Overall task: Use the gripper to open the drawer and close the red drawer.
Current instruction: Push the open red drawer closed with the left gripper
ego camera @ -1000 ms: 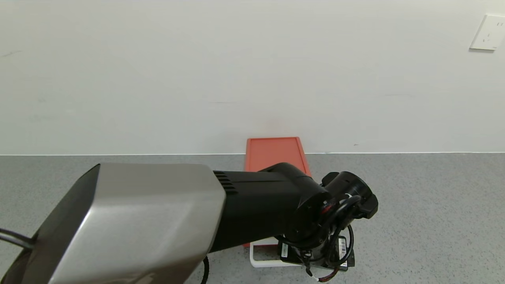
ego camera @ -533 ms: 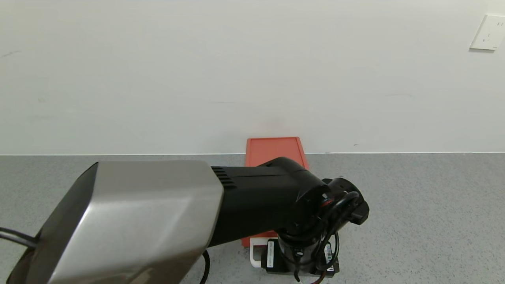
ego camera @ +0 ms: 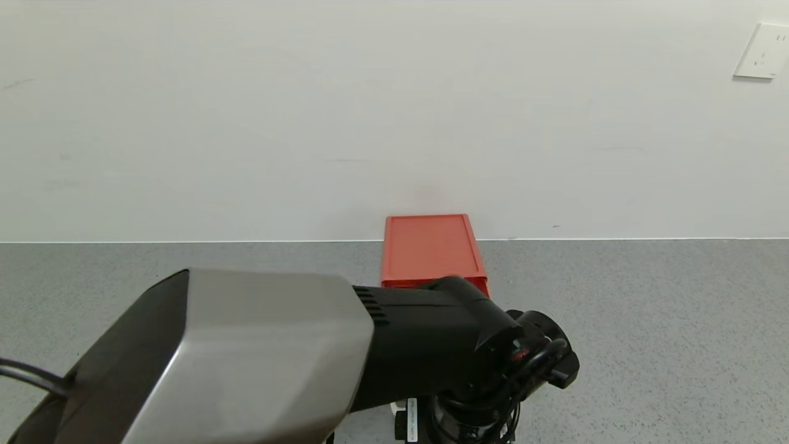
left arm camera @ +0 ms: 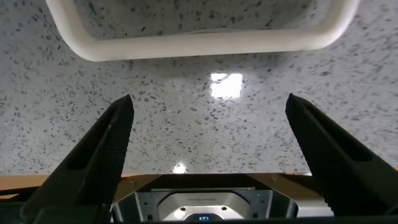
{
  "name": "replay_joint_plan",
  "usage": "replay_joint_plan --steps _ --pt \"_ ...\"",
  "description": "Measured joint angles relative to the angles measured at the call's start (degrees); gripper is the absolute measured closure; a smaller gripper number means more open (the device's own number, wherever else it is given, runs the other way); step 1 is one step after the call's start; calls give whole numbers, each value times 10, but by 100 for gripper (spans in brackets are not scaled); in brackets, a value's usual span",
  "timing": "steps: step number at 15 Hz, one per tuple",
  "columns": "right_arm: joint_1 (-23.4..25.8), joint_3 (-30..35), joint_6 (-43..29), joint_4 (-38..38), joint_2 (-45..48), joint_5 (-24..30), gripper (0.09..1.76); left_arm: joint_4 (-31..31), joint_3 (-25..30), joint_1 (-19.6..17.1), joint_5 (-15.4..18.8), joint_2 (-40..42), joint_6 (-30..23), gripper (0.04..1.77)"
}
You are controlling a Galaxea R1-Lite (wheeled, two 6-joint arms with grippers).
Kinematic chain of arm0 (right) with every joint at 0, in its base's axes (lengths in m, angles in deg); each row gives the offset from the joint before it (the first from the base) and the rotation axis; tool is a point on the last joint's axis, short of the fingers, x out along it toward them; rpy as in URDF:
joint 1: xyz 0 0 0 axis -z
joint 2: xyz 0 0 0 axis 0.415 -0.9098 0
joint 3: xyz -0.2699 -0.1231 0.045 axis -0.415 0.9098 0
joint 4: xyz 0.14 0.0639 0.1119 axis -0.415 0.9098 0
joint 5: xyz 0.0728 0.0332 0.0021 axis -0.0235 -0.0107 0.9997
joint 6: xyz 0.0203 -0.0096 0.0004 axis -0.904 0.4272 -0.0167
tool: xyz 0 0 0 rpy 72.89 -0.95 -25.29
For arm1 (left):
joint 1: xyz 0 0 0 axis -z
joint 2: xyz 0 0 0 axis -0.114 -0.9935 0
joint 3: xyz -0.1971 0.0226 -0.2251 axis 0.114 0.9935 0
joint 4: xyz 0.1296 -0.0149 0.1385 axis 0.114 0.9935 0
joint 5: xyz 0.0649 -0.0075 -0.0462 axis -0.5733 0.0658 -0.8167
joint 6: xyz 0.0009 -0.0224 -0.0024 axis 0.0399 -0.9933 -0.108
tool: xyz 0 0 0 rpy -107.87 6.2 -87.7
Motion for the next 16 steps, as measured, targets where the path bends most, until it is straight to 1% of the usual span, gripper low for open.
replay_joint_plan --steps 2,5,6,8,10,14,16 --pt "0 0 0 0 0 0 14 -28 16 2 -9 -3 -1 6" --pt "0 0 0 0 0 0 14 -76 53 3 -34 -3 -2 6" --pt "0 0 0 0 0 0 14 -85 64 4 -42 -2 -1 6" --pt "0 0 0 0 0 0 14 -92 77 4 -69 1 -1 6" --pt "0 0 0 0 0 0 14 -105 86 9 -85 2 -1 6" --pt "0 0 0 0 0 0 14 -120 92 13 -98 3 -1 6" --pt "0 0 0 0 0 0 14 -145 97 12 -99 4 -2 6"
